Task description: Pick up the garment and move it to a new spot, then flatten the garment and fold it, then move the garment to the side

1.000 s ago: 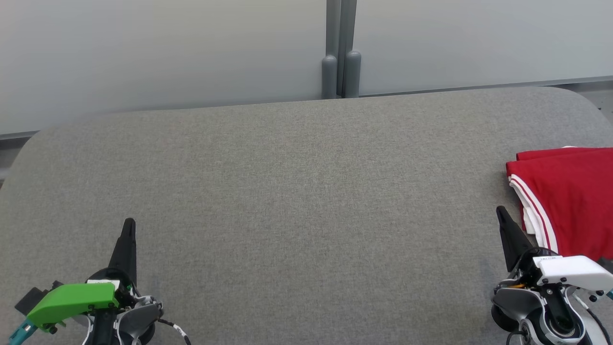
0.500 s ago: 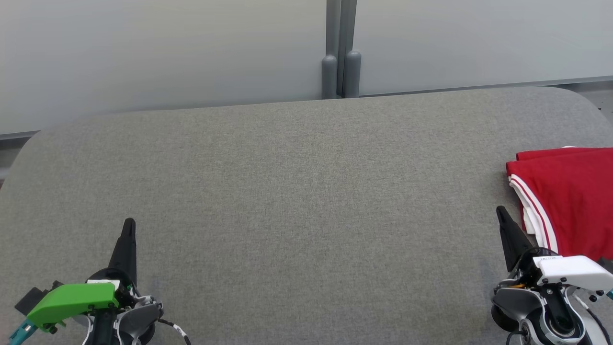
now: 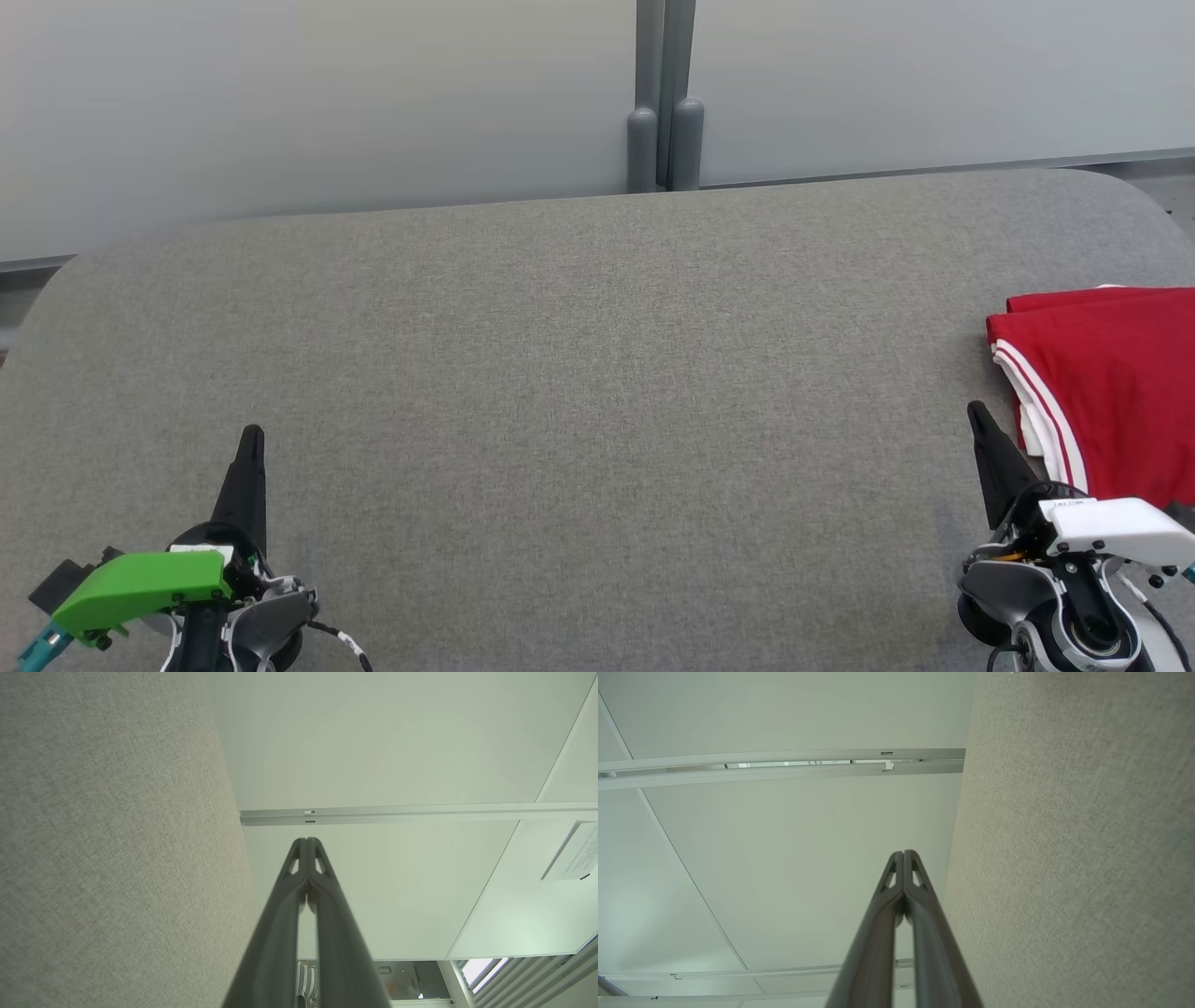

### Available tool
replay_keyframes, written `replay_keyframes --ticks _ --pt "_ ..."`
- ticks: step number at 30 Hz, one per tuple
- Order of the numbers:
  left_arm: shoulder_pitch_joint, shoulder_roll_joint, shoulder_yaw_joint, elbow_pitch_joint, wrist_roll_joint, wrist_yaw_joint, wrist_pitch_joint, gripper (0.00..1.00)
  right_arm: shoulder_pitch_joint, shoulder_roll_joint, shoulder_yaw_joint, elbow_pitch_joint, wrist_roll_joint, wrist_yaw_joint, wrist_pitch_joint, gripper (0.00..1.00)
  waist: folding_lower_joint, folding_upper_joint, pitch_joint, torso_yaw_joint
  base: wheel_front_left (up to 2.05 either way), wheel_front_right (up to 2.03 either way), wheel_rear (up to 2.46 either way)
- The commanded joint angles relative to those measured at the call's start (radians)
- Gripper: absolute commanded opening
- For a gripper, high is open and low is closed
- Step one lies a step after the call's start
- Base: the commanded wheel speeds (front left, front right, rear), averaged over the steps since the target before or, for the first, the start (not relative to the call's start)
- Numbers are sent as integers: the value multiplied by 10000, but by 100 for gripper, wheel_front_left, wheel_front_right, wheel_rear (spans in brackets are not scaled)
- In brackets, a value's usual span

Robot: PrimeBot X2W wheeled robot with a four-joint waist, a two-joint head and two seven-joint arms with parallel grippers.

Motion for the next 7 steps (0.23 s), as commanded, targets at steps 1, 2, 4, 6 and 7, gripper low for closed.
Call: replay_keyframes --ticks 1,2,4,6,7 --pt "-123 0 36 -46 -6 -57 -3 0 -61 -50 -24 -3 59 4 27 0 0 82 0 0 0 0 0" --pt "-123 0 36 -46 -6 -57 -3 0 -61 -50 -24 -3 59 4 27 0 0 82 0 0 0 0 0" --pt "-123 0 36 -46 -6 -57 -3 0 -61 -50 -24 -3 59 4 27 0 0 82 0 0 0 0 0" --pt "-123 0 36 -46 -6 -57 -4 0 -60 -50 -24 -3 59 5 27 0 0 82 0 0 0 0 0" --pt "-123 0 36 -46 -6 -57 -4 0 -60 -50 -24 -3 59 4 27 0 0 82 0 0 0 0 0"
